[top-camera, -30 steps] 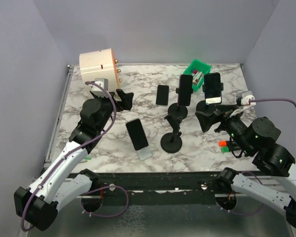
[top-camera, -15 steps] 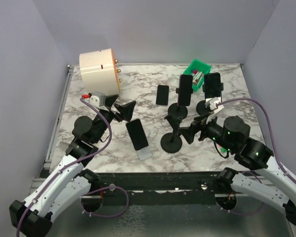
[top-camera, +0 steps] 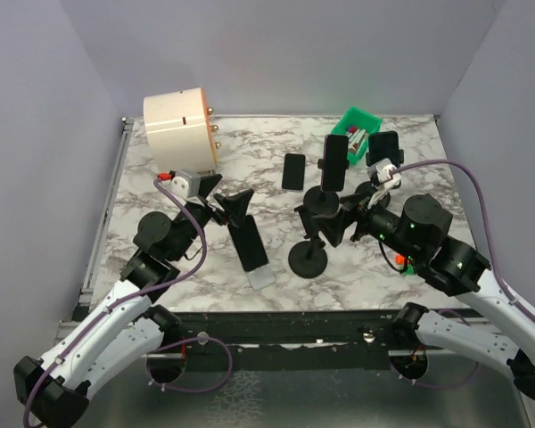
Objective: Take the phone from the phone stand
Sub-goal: Pick up the phone stand at the center of the board.
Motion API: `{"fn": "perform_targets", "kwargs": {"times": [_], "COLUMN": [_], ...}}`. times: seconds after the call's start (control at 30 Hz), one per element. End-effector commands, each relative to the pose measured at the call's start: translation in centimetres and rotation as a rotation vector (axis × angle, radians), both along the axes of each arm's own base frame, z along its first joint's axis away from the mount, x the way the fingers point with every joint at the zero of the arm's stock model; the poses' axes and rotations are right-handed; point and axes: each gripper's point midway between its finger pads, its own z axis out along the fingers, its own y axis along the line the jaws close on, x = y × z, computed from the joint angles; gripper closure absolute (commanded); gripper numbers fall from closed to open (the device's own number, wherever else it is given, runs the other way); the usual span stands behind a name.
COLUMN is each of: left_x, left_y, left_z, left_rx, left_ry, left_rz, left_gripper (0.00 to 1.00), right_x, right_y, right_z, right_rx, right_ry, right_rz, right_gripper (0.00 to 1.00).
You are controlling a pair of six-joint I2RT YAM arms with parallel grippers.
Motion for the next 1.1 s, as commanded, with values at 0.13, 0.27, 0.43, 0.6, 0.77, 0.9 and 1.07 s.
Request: {"fn": "perform_targets", "kwargs": {"times": [0.13, 0.27, 0.43, 0.6, 0.77, 0.9, 1.07], "left_x": [-0.3, -0.3, -0.4, -0.4, -0.4, -0.4, -0.4], "left_y": [-0.8, -0.8, -0.4, 0.6, 1.0, 1.0, 0.9], "left_z": [-0.1, -0.2, 0.1, 0.6, 0.8, 0.8, 0.7], "left_rx": [0.018, 0.027, 0.029, 0.015, 0.010, 0.010, 0.016], "left_ry": [-0.008, -0.007, -0.018, -0.033, -0.039, -0.039, -0.036], "left_rz": [-0.033, -0.032, -0.009, 0.037, 0.057, 0.055, 0.055], "left_gripper": [0.01, 0.02, 0.02, 0.02, 0.02, 0.02, 0.02], "right_x": [1.1, 1.6, 1.8, 1.5, 1.3, 1.3, 0.8], "right_y": [2.2, 2.7, 3.3, 3.8, 4.3, 4.6, 4.6], "right_z": [0.4, -0.1, -1.2, -2.6, -3.6, -3.9, -3.5], "right_rx": [-0.077, -0.119, -0.177, -0.214, -0.236, -0.244, -0.234], "right_ry": [0.055, 0.061, 0.092, 0.125, 0.150, 0.154, 0.143], "right_rz": [0.039, 0.051, 0.072, 0.113, 0.142, 0.154, 0.180], "right_gripper": [0.12, 0.19, 0.26, 0.30, 0.35, 0.42, 0.50]}}
